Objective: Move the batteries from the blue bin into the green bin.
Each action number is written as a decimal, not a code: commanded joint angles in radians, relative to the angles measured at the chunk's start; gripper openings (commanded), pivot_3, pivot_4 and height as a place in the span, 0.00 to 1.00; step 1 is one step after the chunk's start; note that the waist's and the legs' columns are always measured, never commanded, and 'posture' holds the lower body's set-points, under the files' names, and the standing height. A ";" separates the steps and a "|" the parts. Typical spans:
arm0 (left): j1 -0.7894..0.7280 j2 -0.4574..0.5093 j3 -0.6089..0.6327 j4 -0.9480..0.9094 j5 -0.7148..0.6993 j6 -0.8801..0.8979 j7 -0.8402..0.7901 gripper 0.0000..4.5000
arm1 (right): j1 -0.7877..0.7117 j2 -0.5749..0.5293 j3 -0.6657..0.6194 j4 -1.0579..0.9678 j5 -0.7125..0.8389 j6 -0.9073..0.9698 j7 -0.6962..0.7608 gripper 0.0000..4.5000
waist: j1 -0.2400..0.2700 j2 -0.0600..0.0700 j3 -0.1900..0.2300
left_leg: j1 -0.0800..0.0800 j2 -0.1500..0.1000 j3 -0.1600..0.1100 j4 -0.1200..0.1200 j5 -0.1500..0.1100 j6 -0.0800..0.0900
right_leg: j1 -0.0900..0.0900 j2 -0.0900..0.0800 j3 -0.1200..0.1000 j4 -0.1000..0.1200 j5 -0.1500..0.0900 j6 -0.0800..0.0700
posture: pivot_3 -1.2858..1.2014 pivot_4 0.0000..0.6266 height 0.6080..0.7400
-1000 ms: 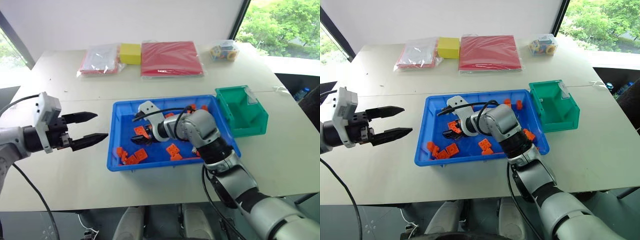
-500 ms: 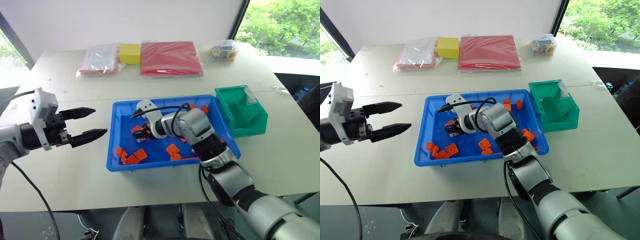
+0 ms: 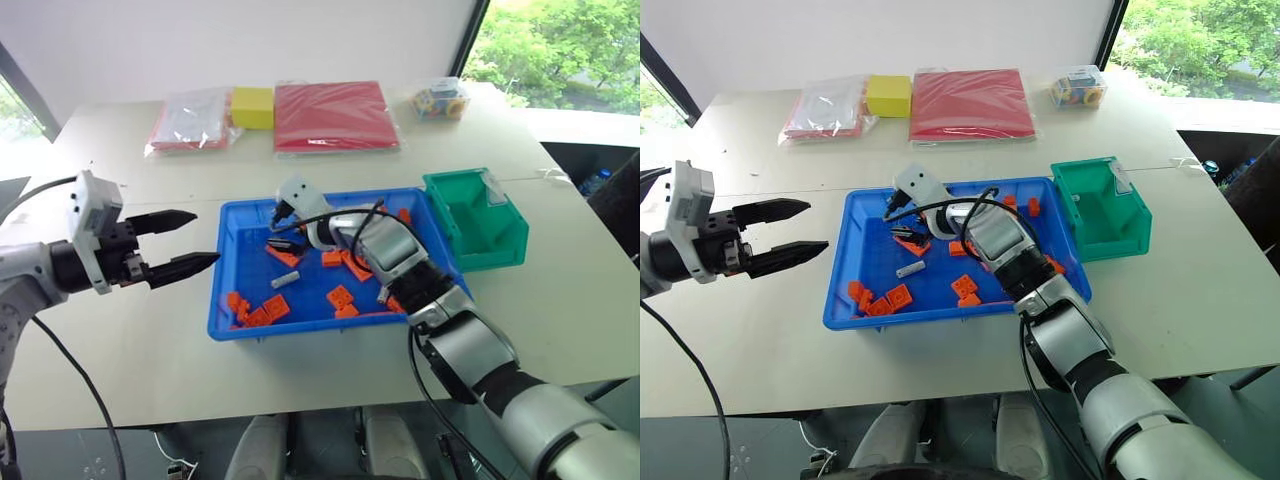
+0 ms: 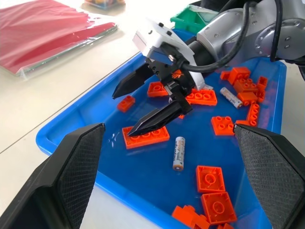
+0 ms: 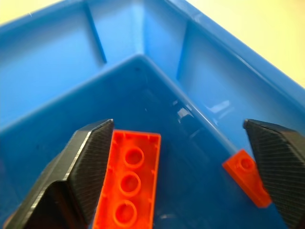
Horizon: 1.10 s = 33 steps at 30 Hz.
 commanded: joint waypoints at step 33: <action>0.020 0.029 0.093 -0.066 -0.063 0.038 0.028 1.00 | 0.096 -0.118 0.141 0.088 -0.284 -0.861 0.473 0.99 | -0.001 0.000 0.000 | 0.001 0.001 0.000 0.000 0.001 -0.002 | 0.002 0.002 0.000 0.000 0.000 0.000 | 0.52 0.24 0.97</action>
